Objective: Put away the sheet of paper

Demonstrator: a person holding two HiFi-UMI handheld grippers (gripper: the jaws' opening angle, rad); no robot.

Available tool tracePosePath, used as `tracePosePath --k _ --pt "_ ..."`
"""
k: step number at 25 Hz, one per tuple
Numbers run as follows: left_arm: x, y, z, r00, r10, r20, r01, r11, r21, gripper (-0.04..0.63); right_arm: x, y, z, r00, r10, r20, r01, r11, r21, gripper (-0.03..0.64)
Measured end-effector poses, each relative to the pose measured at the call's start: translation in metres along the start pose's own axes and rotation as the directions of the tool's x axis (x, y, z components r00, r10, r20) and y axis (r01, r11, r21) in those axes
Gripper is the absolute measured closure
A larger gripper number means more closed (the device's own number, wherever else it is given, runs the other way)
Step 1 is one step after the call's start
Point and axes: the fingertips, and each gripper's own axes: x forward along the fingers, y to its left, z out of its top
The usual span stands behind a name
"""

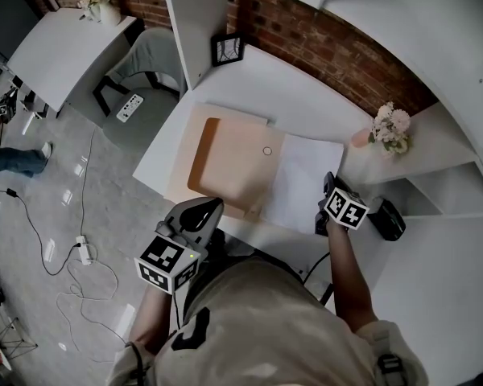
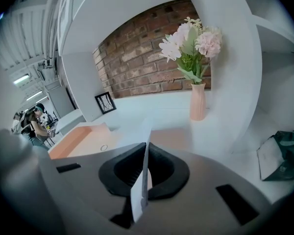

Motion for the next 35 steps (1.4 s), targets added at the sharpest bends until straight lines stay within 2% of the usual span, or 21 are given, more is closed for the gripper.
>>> tracePosePath --k 19,26,35 --pt "-0.023 0.018 -0.004 0.999 -0.028 0.042 0.029 1.0 -0.008 0.58 -0.002 0.045 0.008 0.998 0.051 0.043 -0.05 0.998 -0.036 0.589" --pt "-0.037 0.033 -0.006 0.997 -0.061 0.053 0.061 0.998 -0.002 0.58 -0.013 0.062 0.018 0.996 0.037 0.085 -0.036 0.999 -0.014 0.589" --pt "-0.047 0.048 -0.007 0.992 -0.112 0.052 0.112 0.994 -0.001 0.58 -0.03 0.1 0.026 0.987 0.092 0.131 -0.099 0.994 0.052 0.589"
